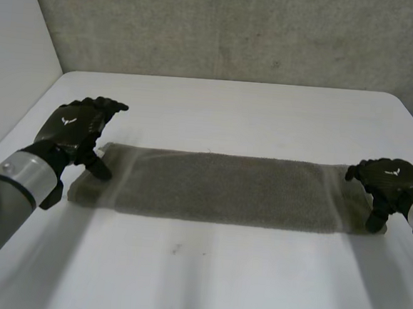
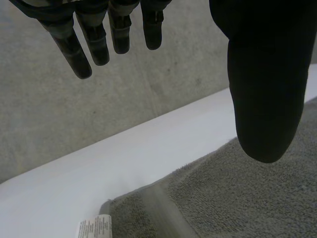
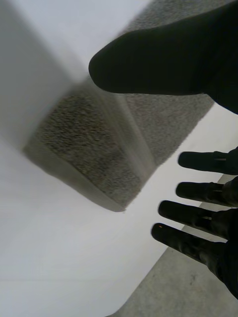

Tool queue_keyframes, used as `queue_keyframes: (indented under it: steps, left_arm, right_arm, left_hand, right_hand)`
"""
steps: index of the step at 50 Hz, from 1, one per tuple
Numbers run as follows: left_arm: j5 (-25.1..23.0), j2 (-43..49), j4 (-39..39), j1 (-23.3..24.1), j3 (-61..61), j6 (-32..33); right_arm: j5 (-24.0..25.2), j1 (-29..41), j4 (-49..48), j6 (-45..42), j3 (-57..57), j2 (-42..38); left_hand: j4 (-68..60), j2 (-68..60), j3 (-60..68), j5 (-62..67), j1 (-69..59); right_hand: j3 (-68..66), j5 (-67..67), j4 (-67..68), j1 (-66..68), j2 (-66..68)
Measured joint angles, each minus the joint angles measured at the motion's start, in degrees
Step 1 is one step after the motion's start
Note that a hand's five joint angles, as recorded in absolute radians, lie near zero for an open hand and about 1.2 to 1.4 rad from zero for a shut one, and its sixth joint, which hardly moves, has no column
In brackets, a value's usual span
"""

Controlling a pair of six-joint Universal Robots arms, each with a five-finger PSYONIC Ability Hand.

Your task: Fold the towel.

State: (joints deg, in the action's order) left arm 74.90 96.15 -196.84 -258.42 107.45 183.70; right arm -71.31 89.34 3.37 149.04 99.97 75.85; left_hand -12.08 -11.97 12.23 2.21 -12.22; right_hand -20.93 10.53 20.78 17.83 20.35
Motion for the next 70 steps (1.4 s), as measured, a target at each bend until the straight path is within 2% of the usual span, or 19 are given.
queue_keyframes:
  steps: [4, 12, 28, 32, 35, 51, 61, 64, 70]
  left_arm:
    - [-0.19, -1.18, -4.17, -0.84, 3.84, -1.73]
    - [-0.05, -1.18, -6.88, -1.02, 5.54, -1.84]
    - [-0.02, -1.05, -7.05, -0.18, 7.09, -1.57]
    - [-0.02, -1.05, -7.07, -0.11, 7.33, -1.58]
    - [-0.02, -1.05, -7.07, -0.11, 7.37, -1.59]
    - [-0.02, -1.18, -7.16, -0.23, 7.43, -1.59]
    - [-0.02, -1.23, -7.48, -0.18, 7.82, -1.57]
    - [-0.02, -1.23, -7.51, -0.17, 7.83, -1.53]
    - [0.0, -1.26, -7.52, -0.12, 7.86, -1.5]
  right_arm:
    - [1.13, -1.79, -5.31, -0.18, 3.9, -0.5]
    - [0.87, -2.29, -12.6, -0.54, 6.54, -4.2]
    - [0.39, -2.46, -15.83, -2.57, 6.08, -9.02]
    - [0.35, -2.71, -16.63, -2.9, 5.79, -9.78]
    - [0.31, -3.47, -17.12, -3.46, 5.44, -10.5]
    - [-0.28, -10.71, -16.72, -8.68, 2.81, -12.64]
    - [-5.04, -19.42, -14.16, -11.17, -4.43, -11.08]
    - [-5.36, -18.75, -13.28, -11.86, -6.27, -10.11]
    - [-5.07, -8.13, -12.76, -10.55, -9.91, -6.39]
  left_hand:
    - [0.02, 0.03, 0.0, -0.01, 0.03]
    - [0.09, 0.03, 0.0, -0.02, 0.03]
    - [0.09, 0.03, 0.0, -0.02, 0.03]
    - [0.09, 0.03, 0.0, -0.02, 0.03]
    - [0.09, 0.03, 0.0, -0.02, 0.03]
    - [0.19, 0.05, -0.28, -0.1, 0.03]
    - [0.19, 0.05, -0.28, -0.1, 0.03]
    - [0.19, 0.05, -0.28, -0.1, 0.03]
    - [0.2, 0.06, -0.28, -0.1, 0.03]
  right_hand:
    - [-5.1, 4.55, 5.25, 4.38, 5.08]
    - [-10.83, 9.87, 10.78, 9.12, 11.06]
    - [-21.04, 19.47, 20.98, 17.99, 21.69]
    - [-28.89, 27.18, 28.82, 24.33, 29.33]
    - [-45.38, 43.56, 45.57, 36.58, 45.96]
    - [-46.75, 45.15, 47.44, 36.59, 46.58]
    - [-46.74, 45.47, 47.45, 37.22, 46.58]
    - [-46.74, 45.47, 47.45, 37.22, 46.58]
    - [-47.04, 45.75, 47.64, 37.22, 46.58]
